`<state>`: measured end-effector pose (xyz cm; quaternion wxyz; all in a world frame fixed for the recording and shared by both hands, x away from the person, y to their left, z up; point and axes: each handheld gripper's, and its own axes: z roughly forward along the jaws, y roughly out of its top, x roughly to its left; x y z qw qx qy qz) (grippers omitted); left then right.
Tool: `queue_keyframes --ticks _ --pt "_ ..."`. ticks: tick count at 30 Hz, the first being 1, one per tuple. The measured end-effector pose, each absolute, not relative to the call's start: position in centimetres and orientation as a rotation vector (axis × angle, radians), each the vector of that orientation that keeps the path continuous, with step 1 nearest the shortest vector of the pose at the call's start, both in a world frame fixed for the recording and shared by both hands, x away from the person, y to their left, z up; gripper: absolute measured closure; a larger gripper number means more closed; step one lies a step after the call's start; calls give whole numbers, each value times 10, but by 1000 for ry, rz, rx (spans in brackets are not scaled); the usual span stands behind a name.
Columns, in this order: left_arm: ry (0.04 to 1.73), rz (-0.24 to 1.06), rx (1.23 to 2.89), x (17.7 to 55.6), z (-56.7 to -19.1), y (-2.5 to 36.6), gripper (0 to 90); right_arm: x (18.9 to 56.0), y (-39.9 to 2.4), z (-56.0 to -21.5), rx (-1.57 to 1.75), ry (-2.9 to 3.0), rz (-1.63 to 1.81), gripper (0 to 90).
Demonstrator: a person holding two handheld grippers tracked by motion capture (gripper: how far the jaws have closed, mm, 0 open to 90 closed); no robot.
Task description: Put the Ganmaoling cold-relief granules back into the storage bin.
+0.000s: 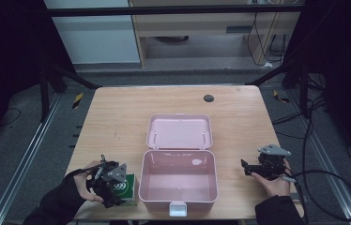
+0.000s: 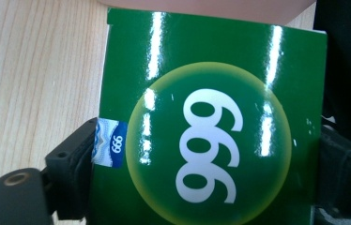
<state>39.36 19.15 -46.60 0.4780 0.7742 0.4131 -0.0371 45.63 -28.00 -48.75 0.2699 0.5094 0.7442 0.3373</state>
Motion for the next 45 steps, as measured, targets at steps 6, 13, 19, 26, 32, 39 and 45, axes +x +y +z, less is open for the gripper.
queue_keyframes --ticks 6,13,19,26,32,39,45 --pt "1018 -86 1890 393 -465 191 137 456 -280 -488 1375 2007 909 24" --pt "1017 -100 1902 393 -455 194 139 456 -280 -487 1369 2006 910 25" --pt "1005 -82 1910 397 -439 197 139 456 -280 -487 1371 2004 914 26" --pt "989 -53 1919 403 -413 202 139 455 -280 -487 1368 2006 919 26" --pt "971 -32 1926 404 -391 205 140 455 -280 -487 1364 2011 913 27" --pt "956 -23 1920 404 -370 205 140 455 -280 -487 1361 2009 915 28" --pt "926 -13 1935 403 -353 204 141 455 -280 -487 1359 2010 914 29"
